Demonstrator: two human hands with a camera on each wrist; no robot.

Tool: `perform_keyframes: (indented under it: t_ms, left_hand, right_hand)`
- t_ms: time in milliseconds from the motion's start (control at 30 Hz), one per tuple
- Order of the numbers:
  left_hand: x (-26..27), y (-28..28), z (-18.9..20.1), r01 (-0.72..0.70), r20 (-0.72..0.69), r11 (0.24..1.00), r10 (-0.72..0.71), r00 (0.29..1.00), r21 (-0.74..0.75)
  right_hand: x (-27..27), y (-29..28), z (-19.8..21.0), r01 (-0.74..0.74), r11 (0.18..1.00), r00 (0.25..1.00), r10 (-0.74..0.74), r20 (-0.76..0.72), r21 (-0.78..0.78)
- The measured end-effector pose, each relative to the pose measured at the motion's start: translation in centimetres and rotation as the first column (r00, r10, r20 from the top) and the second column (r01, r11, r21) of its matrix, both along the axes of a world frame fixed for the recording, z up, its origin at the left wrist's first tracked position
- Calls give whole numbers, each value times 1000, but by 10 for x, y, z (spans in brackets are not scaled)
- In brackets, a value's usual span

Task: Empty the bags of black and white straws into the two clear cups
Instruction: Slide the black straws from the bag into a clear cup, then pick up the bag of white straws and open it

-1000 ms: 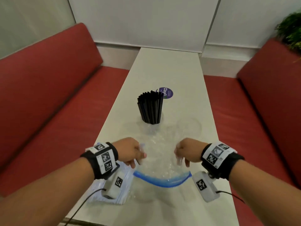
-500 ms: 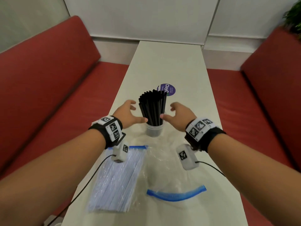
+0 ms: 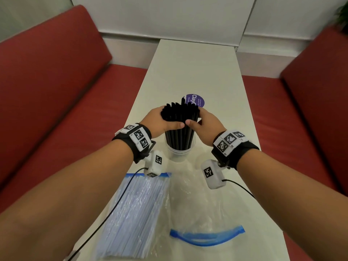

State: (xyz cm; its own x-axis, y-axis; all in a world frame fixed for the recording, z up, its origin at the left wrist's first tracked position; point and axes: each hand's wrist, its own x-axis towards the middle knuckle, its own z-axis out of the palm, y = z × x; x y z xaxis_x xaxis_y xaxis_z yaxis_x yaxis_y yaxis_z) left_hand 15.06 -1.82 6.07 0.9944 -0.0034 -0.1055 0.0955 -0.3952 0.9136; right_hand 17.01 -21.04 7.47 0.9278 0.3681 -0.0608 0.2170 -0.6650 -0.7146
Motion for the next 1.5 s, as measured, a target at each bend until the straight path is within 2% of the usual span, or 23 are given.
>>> perform_keyframes:
  t_ms: [167,333,533,600,666,733,800,833,900,1000,1066,1133,1200,1333,1433,1500]
  left_hand:
    - [1,1,-4,23,-41,998,-21,999,65]
    - [0,-7,-2,28,-28,995,-25,999,97]
    - [-23,16,13,-93,-91,994,98,991,57]
    - [-44,33,10,-130,-110,984,143,984,120]
    - [-72,52,0,-149,-140,960,186,973,238]
    - [-102,73,-19,-89,-204,909,185,961,408]
    - [-129,87,-38,76,-332,834,132,934,546]
    - [-140,90,-46,175,-396,784,97,913,596]
    - [-159,92,-60,348,-486,652,35,873,673]
    - [-173,94,-77,447,-502,471,-9,865,761]
    - [-177,101,-84,448,-483,411,-20,875,794]
    - [-179,107,-87,447,-471,384,-37,882,808]
    - [-180,111,-85,461,-486,403,-45,873,791]
    - [-180,120,-77,518,-568,527,-80,819,673]
    - [-177,133,-52,474,-507,576,-117,854,666]
    - [-176,142,-27,429,-437,609,-147,887,667]
  right_hand:
    - [5,-4,-10,-11,999,1000,10,-25,-38]
    - [5,-1,-7,62,998,996,-61,-70,11]
    - [-24,-4,5,198,975,977,-205,64,102]
    - [-49,-4,6,268,949,952,-287,110,164]
    - [-75,0,3,268,943,949,-294,115,198]
    - [-99,10,-7,163,973,984,-173,49,163]
    - [-119,24,-22,-38,999,999,38,-34,3]
    - [-127,32,-30,-148,983,987,141,-76,-109]
    - [-140,48,-48,-308,899,948,262,-182,-312]
    - [-152,65,-72,-395,797,910,273,-310,-457]
    - [-157,72,-82,-354,813,917,205,-341,-463]
    - [-161,78,-87,-293,846,927,136,-351,-445]
    - [-167,85,-89,-280,847,924,111,-365,-452]
    - [-177,95,-91,-254,853,926,79,-368,-455]
    - [-175,100,-89,-104,935,920,-38,-390,-338]
    - [-168,103,-80,22,980,917,-98,-387,-196]
